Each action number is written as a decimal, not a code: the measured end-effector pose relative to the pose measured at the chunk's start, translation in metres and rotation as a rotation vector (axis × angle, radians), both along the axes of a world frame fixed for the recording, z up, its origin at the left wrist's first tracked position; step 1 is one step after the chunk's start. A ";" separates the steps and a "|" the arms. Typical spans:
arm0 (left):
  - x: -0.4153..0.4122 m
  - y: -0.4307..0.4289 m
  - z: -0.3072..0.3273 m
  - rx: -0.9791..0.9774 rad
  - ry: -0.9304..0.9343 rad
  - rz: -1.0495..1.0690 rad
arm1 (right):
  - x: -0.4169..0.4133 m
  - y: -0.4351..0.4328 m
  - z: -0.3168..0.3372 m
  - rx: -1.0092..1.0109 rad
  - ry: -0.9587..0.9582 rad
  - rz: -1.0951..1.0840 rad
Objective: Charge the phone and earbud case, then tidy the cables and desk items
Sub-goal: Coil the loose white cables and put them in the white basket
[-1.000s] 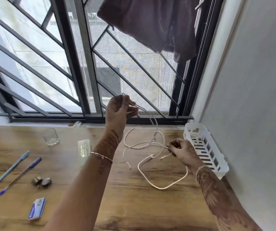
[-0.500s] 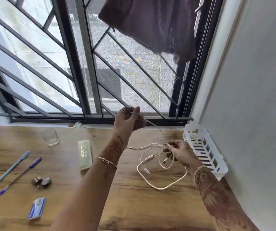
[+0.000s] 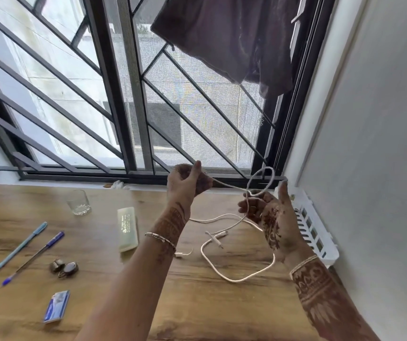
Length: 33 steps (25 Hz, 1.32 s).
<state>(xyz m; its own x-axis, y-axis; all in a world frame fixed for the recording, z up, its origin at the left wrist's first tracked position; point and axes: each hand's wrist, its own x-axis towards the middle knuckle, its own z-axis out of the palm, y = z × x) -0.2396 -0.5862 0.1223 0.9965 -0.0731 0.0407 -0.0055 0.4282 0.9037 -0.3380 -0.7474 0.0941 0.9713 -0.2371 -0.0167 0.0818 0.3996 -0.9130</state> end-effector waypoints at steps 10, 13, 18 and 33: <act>-0.002 -0.007 -0.015 0.307 0.101 -0.275 | 0.011 0.018 0.020 0.146 -0.079 -0.046; -0.011 -0.005 -0.022 0.512 -0.010 -0.529 | 0.021 0.020 0.022 0.239 -0.092 -0.025; -0.019 0.014 -0.022 0.753 -0.122 -0.907 | 0.038 0.019 0.025 0.307 -0.113 -0.033; -0.020 0.011 0.017 -0.048 -0.260 -0.711 | 0.053 0.034 -0.001 -1.048 -0.077 -0.085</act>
